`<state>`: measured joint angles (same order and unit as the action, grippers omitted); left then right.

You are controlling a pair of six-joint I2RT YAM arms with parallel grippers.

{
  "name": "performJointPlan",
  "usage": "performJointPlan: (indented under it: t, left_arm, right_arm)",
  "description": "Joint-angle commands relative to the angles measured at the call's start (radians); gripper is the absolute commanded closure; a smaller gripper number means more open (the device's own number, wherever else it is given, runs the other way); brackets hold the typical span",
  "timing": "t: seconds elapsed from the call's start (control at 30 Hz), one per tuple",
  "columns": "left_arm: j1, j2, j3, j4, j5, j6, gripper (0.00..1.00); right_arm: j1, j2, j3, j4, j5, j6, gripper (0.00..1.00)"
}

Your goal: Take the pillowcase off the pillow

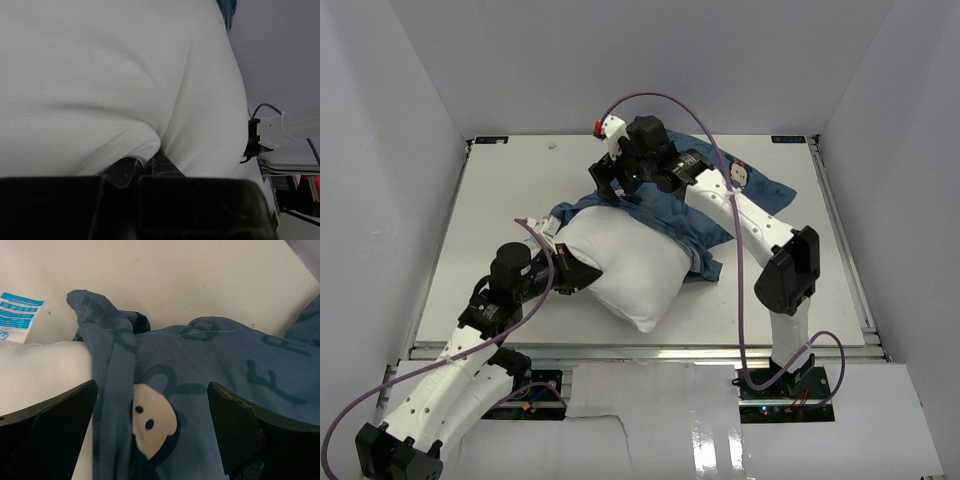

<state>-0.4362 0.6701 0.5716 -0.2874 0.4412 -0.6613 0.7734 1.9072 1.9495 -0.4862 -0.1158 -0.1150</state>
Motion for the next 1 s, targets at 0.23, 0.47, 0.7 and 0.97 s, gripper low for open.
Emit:
performJointPlan:
  t: [0.23, 0.47, 0.7, 0.97]
  left_arm:
    - [-0.009, -0.055, 0.025, 0.048, 0.005, -0.003, 1.0]
    - [-0.007, -0.03, 0.135, -0.008, 0.007, 0.012, 1.0]
    - [-0.009, -0.026, 0.395, -0.16, -0.053, 0.045, 1.0]
    - [-0.007, -0.01, 0.444, -0.236, -0.192, 0.045, 1.0]
  right_arm:
    - [0.006, 0.205, 0.144, -0.081, -0.068, -0.071, 0.24]
    - [-0.068, 0.247, 0.173, 0.001, 0.148, 0.013, 0.92]
    - [-0.246, 0.187, 0.091, 0.14, 0.252, 0.147, 0.92]
    - [-0.342, 0.187, 0.0, 0.196, 0.307, 0.172, 0.92]
